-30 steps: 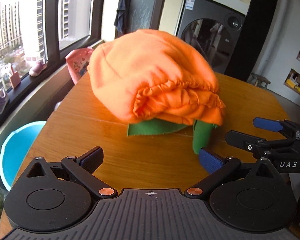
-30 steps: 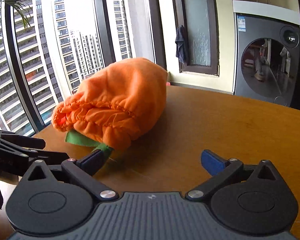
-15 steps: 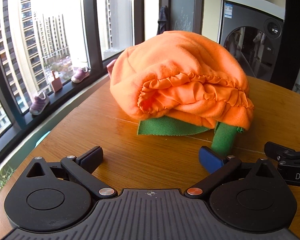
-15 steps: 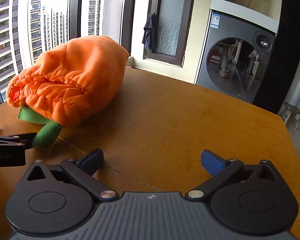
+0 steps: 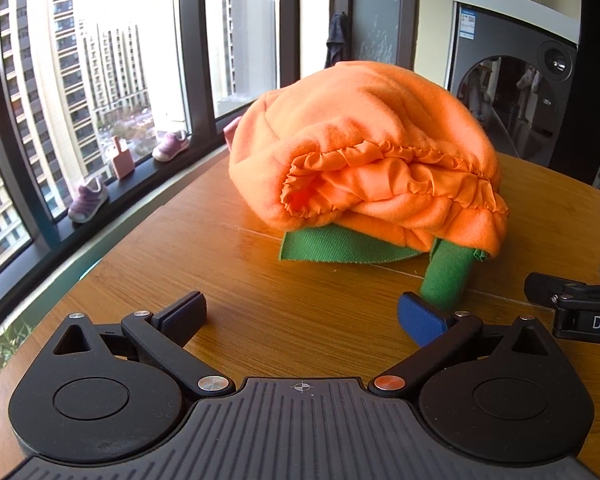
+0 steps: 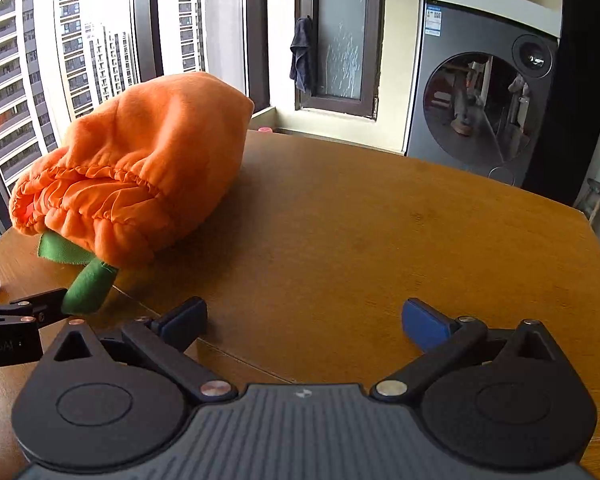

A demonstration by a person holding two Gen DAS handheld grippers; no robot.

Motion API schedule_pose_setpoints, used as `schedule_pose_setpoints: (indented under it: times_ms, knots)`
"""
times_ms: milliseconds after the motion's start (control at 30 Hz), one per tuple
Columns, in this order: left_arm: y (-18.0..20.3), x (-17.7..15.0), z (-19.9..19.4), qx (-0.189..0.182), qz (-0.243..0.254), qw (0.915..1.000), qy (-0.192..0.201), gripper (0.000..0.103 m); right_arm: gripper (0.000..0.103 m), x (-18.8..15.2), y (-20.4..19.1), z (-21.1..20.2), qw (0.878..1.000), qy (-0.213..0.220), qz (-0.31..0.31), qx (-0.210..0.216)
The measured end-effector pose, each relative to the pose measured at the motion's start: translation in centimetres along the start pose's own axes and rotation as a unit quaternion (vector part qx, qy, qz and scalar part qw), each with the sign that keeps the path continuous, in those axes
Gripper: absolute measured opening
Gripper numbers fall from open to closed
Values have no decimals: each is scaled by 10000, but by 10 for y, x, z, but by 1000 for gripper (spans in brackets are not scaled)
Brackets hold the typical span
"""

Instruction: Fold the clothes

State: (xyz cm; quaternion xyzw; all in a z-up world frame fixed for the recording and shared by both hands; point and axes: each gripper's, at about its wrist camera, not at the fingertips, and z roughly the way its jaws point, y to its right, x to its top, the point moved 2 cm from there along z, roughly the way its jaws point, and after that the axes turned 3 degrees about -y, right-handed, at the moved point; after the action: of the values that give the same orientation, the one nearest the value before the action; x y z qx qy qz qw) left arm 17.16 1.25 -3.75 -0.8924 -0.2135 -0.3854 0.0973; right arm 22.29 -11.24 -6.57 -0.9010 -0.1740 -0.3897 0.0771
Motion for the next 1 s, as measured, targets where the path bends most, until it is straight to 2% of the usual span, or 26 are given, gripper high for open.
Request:
schedule_pose_setpoints:
  times_ms: [1000]
  knots:
    - [-1,0,2,-5,-2,10000,1,103,103,0,0,-1,10000,0,-4,0]
